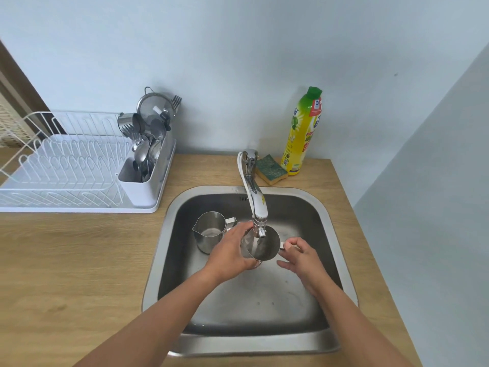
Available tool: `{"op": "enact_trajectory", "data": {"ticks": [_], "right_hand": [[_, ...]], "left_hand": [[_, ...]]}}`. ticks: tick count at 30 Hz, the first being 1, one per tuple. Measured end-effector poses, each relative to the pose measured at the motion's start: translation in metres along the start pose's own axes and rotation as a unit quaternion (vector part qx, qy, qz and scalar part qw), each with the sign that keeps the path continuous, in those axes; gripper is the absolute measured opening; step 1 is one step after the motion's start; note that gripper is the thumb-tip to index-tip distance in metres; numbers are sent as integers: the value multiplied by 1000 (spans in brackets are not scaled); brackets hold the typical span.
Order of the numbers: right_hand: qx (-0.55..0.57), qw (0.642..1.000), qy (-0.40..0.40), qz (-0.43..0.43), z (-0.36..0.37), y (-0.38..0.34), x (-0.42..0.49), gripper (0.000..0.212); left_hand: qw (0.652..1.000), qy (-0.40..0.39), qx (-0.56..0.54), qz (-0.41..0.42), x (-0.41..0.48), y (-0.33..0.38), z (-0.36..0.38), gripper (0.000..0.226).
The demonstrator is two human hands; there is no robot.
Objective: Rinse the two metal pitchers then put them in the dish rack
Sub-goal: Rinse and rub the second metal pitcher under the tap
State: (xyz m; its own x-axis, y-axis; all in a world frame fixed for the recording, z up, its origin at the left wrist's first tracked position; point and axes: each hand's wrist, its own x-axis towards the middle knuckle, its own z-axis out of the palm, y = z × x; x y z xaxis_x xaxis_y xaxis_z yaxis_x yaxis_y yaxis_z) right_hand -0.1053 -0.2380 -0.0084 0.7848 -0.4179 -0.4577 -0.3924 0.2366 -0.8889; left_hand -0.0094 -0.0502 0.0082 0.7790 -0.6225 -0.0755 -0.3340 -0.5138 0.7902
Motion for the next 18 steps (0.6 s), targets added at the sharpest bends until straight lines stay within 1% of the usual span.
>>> {"op": "enact_trajectory", "data": {"ticks": [3, 5, 8, 11, 15, 18], "right_hand": [[57, 997, -45, 20, 13, 7, 5, 17], [56, 995, -68, 42, 22, 9, 6, 16], [10, 993, -84, 79, 24, 8, 6, 19], [-40, 994, -65, 79, 21, -1, 8, 20], [-90, 994, -43, 42, 27, -6, 11, 14], [-133, 988, -68, 49, 22, -4, 9, 13]], "left_hand": [[998, 14, 45, 37, -3, 1, -9, 81], [998, 22, 49, 38, -5, -1, -14, 81], [1000, 9, 7, -15, -10, -10, -15, 84], [995, -5, -53, -79, -12, -18, -13, 90], [993, -2, -55, -107, -12, -29, -10, 92], [992, -23, -47, -114, -16, -37, -9, 93]]}}
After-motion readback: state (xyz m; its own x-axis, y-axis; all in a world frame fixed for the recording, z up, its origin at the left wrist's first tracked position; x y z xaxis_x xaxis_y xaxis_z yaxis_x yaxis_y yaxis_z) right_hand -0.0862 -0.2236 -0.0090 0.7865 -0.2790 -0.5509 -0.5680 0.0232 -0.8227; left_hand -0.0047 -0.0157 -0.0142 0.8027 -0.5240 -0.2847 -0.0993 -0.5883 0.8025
